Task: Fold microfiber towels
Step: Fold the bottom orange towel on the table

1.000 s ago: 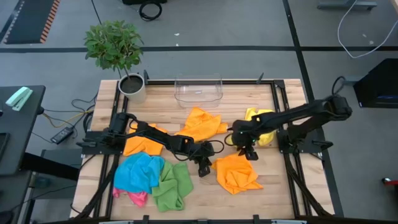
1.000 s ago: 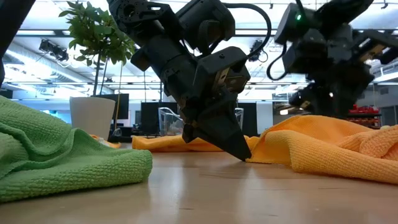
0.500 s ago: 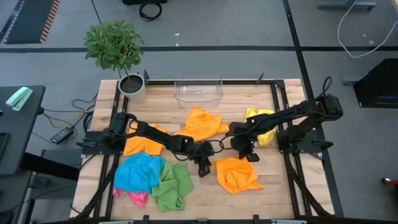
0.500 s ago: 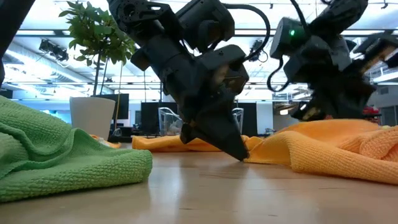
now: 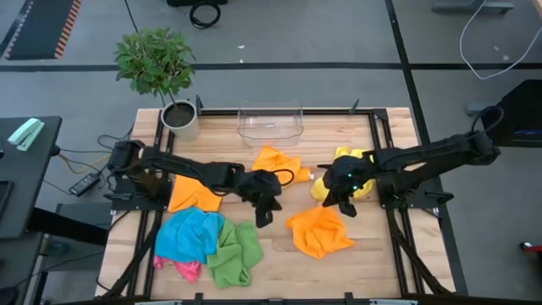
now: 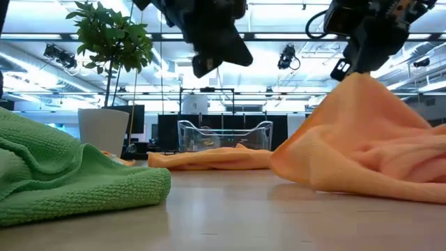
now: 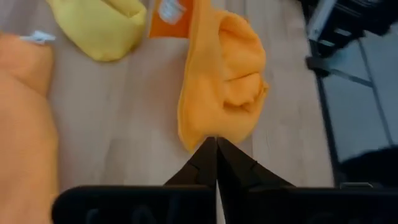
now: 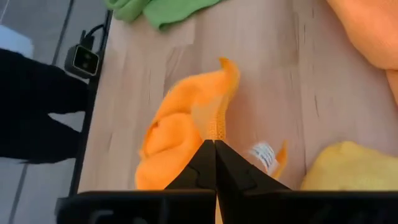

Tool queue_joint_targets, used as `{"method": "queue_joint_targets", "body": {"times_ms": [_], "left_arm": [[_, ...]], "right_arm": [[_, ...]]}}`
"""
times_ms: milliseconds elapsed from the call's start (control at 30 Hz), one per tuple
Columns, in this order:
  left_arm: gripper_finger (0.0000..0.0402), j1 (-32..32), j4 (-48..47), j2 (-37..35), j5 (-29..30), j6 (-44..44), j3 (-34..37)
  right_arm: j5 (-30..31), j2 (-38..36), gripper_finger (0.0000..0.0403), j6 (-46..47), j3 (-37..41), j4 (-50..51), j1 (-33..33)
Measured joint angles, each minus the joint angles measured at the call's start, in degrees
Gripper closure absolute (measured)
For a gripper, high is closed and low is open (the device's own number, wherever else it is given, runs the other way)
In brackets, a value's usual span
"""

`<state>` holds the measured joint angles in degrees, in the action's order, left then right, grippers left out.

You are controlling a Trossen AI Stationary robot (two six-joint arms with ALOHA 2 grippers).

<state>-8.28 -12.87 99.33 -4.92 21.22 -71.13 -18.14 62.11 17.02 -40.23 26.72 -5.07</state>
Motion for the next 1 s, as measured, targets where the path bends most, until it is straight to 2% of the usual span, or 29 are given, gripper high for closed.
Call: {"method": "queue_joint_targets", "body": {"times_ms": [267, 400, 500, 633, 767, 900, 1000], "left_arm": [[0.0230, -2.14, 8.77, 11.32, 6.72, -3.96, 0.07], [0.0175, -2.15, 8.86, 15.09, 4.94, 1.10, 0.06], [0.0158, -2.42, 9.08, 16.64, 2.74, 4.42, 0.03], [0.0158, -2.65, 8.71, 18.15, 2.67, 10.45, 0.00], [0.0178, -2.59, 9.50, 18.65, 2.45, 14.48, -0.11], [0.0217, -2.54, 9.51, 18.69, 2.49, 14.82, -0.06], [0.0271, -2.47, 9.03, 18.73, 2.47, 16.12, -0.04]], "right_arm": [[1.82, 5.82, 0.0402, 3.81, 0.04, -0.70, -1.61], [1.91, 7.71, 0.0402, 4.21, 0.02, -2.06, -1.61], [1.93, 8.19, 0.0402, 4.01, 0.04, -1.89, -1.61], [1.88, 8.17, 0.0402, 3.41, 0.04, -1.86, -1.48], [1.93, 8.02, 0.0402, 2.97, 0.04, -2.33, -1.46], [1.93, 7.97, 0.0402, 2.41, 0.04, -2.01, -1.46], [1.89, 7.97, 0.0402, 1.88, 0.04, -1.66, -1.46]]}}
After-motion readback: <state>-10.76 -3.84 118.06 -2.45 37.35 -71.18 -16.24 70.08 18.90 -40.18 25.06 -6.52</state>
